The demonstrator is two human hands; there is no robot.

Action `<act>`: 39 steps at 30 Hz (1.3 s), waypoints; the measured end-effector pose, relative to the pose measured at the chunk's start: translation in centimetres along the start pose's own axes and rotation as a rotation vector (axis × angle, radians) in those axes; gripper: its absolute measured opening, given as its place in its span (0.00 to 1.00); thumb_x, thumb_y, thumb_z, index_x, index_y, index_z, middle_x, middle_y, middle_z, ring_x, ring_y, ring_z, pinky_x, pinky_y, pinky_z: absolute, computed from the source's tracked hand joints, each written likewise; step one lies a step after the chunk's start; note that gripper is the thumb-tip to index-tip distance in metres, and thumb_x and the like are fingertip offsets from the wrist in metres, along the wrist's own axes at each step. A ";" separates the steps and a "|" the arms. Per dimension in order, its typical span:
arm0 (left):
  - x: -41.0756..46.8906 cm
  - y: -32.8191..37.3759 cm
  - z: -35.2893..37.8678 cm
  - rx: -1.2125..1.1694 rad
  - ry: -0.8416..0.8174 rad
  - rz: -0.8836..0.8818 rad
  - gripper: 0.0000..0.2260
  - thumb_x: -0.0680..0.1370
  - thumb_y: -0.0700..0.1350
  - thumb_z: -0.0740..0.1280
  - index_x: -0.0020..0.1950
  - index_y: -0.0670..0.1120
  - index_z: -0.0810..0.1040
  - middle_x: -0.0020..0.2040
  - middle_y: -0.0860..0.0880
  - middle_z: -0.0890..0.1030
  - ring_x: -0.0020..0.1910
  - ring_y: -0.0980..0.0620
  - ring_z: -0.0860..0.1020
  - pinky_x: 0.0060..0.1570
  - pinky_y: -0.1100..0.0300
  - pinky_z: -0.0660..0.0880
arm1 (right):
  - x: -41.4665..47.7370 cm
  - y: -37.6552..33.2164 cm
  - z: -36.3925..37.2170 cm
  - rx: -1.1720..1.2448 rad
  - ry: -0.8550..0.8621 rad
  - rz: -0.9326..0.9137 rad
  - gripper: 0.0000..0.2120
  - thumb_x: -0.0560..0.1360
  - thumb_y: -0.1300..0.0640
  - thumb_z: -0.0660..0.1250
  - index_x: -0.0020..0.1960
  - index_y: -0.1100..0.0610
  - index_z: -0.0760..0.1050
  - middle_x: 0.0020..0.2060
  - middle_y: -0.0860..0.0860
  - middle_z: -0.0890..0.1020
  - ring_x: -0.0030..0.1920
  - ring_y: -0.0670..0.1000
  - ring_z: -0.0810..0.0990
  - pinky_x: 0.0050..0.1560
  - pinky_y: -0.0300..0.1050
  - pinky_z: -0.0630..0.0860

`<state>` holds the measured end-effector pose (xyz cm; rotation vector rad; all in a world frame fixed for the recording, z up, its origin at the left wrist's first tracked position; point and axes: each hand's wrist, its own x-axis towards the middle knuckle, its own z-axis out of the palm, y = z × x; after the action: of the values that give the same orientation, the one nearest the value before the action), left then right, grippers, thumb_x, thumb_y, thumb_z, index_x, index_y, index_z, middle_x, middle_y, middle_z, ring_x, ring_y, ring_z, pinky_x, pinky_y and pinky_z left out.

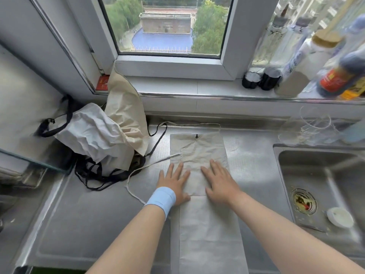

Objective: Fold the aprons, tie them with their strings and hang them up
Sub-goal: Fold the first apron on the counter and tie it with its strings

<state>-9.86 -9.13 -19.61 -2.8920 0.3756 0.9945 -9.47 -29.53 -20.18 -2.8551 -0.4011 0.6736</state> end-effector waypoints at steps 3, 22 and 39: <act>0.9 -2.0 -1.0 -0.002 0.015 -0.073 0.42 0.74 0.66 0.59 0.78 0.57 0.37 0.77 0.49 0.31 0.77 0.45 0.34 0.74 0.40 0.41 | 0.6 -1.0 0.0 -0.044 0.022 -0.017 0.36 0.77 0.49 0.59 0.80 0.48 0.47 0.80 0.56 0.41 0.79 0.56 0.40 0.78 0.55 0.43; -11.6 -1.4 9.8 -0.060 0.310 0.025 0.19 0.79 0.51 0.57 0.70 0.51 0.62 0.72 0.49 0.58 0.71 0.45 0.62 0.65 0.49 0.64 | -10.1 -2.2 4.8 -0.156 -0.027 -0.028 0.29 0.82 0.53 0.51 0.81 0.48 0.45 0.80 0.55 0.40 0.79 0.56 0.40 0.78 0.52 0.43; -16.9 5.9 13.1 0.070 0.090 0.221 0.52 0.69 0.53 0.74 0.78 0.52 0.39 0.79 0.49 0.41 0.78 0.44 0.43 0.76 0.48 0.49 | -19.0 -5.8 8.7 -0.230 -0.174 -0.090 0.51 0.69 0.49 0.72 0.79 0.43 0.39 0.79 0.48 0.37 0.79 0.52 0.39 0.73 0.67 0.54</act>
<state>-32.05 -9.53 -19.43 -2.8850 0.7342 0.8582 -31.10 -28.76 -18.65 -2.9770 -0.6696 0.9178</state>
